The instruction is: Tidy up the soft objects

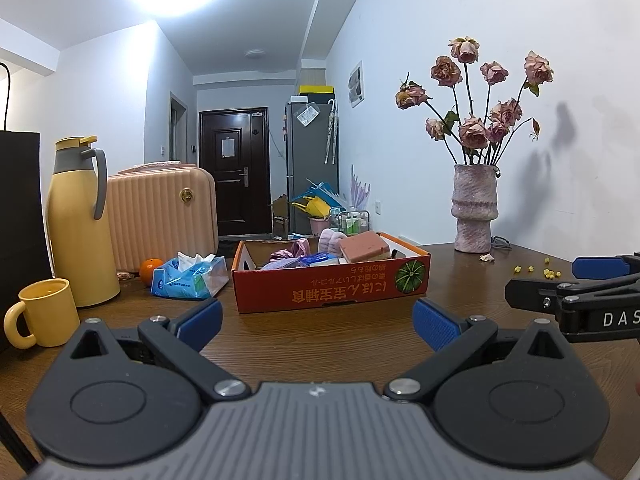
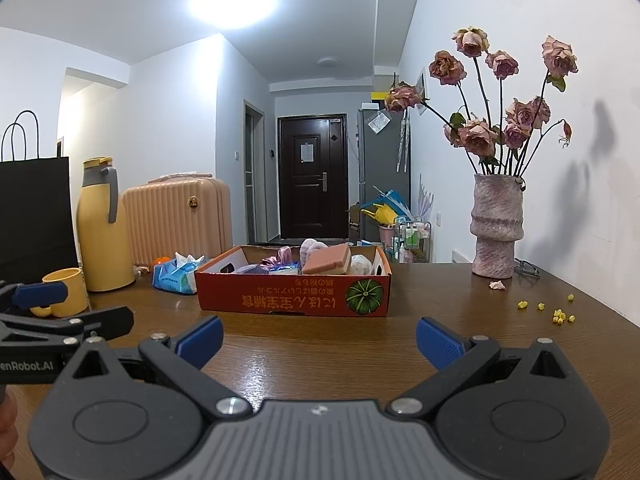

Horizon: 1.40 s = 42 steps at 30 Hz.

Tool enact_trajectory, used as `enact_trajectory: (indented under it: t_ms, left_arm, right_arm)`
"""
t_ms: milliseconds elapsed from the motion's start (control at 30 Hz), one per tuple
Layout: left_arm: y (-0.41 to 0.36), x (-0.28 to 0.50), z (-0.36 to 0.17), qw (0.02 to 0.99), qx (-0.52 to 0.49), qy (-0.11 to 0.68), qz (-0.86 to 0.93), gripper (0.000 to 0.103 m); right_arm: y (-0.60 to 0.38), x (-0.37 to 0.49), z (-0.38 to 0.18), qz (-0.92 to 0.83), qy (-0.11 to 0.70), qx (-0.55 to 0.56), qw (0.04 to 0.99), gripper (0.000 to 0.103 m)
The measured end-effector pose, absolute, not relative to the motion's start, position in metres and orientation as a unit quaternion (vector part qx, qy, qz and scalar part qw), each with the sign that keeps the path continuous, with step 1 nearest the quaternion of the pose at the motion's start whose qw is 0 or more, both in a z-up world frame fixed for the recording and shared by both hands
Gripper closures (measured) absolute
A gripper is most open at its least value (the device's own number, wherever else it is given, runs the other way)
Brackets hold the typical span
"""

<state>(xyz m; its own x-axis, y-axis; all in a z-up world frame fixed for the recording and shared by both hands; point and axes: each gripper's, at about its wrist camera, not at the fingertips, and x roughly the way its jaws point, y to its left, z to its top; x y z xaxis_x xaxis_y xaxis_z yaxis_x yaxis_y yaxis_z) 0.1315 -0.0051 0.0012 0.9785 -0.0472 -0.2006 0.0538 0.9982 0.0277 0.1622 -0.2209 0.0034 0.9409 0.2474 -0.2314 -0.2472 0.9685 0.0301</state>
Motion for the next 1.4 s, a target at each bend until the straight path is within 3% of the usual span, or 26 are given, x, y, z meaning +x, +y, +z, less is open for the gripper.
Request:
enact_trajectory:
  t_ms: [1400]
  left_arm:
    - [-0.0035, 0.1326, -0.0019, 0.994, 0.015, 0.103, -0.026, 0.0]
  right_arm:
    - [-0.2172, 0.1581, -0.0036, 0.125, 0.124, -0.001, 0.984, 0.0]
